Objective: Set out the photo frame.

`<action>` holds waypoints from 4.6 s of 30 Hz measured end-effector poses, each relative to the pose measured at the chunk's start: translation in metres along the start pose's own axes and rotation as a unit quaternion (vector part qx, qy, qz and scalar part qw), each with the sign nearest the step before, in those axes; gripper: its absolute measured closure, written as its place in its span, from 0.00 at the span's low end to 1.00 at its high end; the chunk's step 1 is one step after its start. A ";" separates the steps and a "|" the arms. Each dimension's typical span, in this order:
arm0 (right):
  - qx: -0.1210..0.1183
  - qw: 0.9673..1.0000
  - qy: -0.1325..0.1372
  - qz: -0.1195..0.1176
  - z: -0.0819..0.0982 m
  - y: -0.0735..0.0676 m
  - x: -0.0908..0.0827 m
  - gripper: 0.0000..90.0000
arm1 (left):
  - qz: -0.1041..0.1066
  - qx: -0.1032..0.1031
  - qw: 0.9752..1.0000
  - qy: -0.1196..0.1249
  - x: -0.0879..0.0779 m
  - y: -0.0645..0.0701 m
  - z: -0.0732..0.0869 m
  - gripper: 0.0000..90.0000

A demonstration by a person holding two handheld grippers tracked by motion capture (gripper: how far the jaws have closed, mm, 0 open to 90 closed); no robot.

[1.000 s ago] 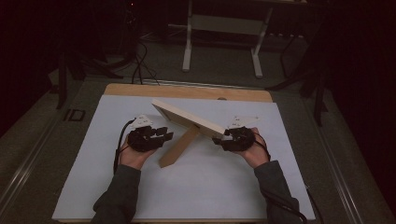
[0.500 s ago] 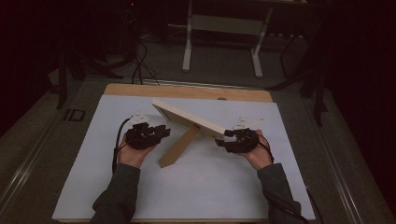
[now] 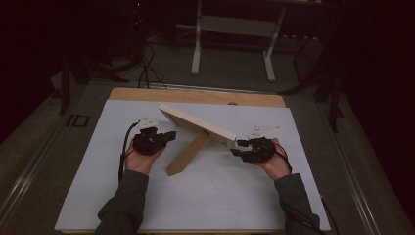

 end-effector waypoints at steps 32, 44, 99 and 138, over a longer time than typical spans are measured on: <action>0.039 0.998 0.043 0.030 -0.019 0.010 -0.011 1.00 | -0.011 -0.015 1.000 0.005 0.017 -0.004 -0.029 1.00; 0.046 0.998 0.050 0.012 -0.023 0.011 -0.006 1.00 | -0.012 -0.011 1.000 -0.003 0.025 -0.001 -0.032 1.00; 0.017 0.999 0.034 0.013 -0.027 -0.001 -0.007 1.00 | 0.011 0.063 0.997 -0.032 0.035 0.052 -0.050 1.00; -0.019 0.999 0.031 -0.017 -0.032 -0.023 -0.002 1.00 | 0.015 0.070 0.996 -0.058 0.051 0.059 -0.048 1.00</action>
Point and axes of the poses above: each handheld gripper's, and its own axes: x roughly forward along the jaws, z roughly out of its underside, y roughly to its right, the point moved 2 cm from there along x, roughly forward along the jaws, and after that the axes turned 14 degrees about -y, right-handed, at the moved point
